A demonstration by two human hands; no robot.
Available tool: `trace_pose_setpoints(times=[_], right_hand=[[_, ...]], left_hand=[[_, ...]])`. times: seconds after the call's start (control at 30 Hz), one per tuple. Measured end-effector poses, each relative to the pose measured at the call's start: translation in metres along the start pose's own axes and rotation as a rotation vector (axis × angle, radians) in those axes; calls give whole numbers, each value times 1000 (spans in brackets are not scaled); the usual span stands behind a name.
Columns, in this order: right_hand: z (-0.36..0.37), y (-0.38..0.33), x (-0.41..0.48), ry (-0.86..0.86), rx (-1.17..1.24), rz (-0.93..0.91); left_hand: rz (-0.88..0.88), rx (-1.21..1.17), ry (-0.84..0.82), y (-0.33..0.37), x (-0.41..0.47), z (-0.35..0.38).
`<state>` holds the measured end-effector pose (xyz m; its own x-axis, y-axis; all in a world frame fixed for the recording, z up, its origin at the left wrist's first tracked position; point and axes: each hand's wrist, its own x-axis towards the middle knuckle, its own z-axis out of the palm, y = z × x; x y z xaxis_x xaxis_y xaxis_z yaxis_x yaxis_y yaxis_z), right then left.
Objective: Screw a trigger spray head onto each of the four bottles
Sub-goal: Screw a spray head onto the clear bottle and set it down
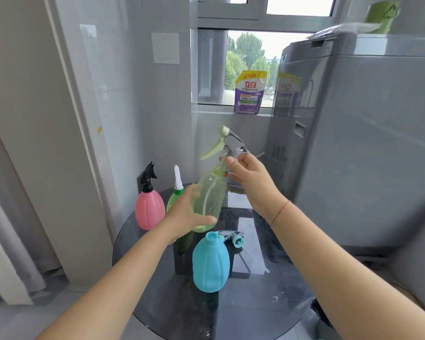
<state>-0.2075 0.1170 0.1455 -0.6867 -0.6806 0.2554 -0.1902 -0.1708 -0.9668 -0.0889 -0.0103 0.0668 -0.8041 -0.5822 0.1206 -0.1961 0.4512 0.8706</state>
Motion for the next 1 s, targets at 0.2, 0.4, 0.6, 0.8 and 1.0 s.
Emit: trace_pose_setpoints(times=[0.2,0.4,0.6,0.8,1.0], right_hand=[[-9,4,1,-162,50,26],[-17,2,5,-329,10,51],[-12,-4,13,-297,-46,27],[-2,-12,25,-54,-73,-92],[24,-3,32,293,162,-53]], left_hand=[[-13,-84,-189,7,-2,-4],[-49,-167,-361,6,1,-19],[-18,-217,-285,14,14,-24],[-19,-168,-80,31,20,-10],[26,423,481,58,9,25]])
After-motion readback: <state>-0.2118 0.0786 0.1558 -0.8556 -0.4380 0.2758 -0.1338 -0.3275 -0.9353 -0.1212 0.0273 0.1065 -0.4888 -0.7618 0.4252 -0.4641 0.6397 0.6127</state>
